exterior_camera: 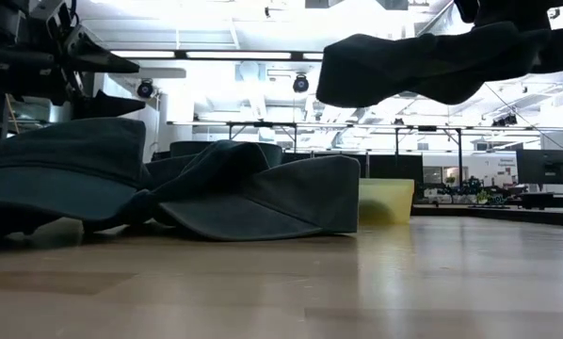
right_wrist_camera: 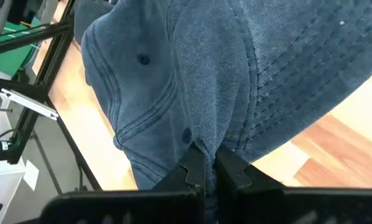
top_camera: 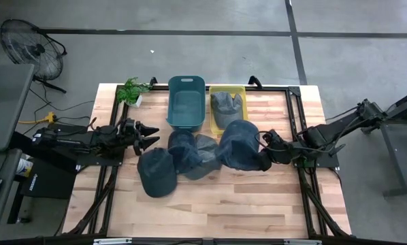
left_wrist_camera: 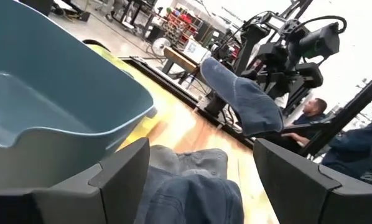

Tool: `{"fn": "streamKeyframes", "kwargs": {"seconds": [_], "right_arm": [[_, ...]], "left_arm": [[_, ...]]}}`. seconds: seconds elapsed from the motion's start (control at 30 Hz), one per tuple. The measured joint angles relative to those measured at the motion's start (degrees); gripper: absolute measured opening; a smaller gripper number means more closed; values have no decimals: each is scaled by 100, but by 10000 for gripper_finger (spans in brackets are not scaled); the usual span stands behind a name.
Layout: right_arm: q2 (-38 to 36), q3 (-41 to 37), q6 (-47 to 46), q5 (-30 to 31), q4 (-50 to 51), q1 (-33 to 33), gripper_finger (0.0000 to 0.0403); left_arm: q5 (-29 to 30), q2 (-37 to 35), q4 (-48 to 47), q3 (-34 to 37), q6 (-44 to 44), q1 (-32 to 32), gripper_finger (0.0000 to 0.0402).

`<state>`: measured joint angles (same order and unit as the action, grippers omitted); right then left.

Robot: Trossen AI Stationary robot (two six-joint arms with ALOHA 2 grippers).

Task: Pick & Place hat
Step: Put the right blue cap into the blue bin

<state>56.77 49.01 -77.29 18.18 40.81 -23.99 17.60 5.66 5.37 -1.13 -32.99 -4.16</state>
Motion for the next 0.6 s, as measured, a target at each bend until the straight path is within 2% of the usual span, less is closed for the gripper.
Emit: {"fn": "streamKeyframes", "kwargs": {"seconds": [0.23,0.47,0.6], "right_arm": [[101,2,449,161,-587,269,1],[451,2,1436,-374,-1421,1108,1],[594,2,1917,-669,-1828,1539,1]], "left_arm": [[97,196,213,-164,-273,2,284],[49,1250,674,-757,-781,4,284],[-56,2083,1048,-1163,-943,4,284]]}}
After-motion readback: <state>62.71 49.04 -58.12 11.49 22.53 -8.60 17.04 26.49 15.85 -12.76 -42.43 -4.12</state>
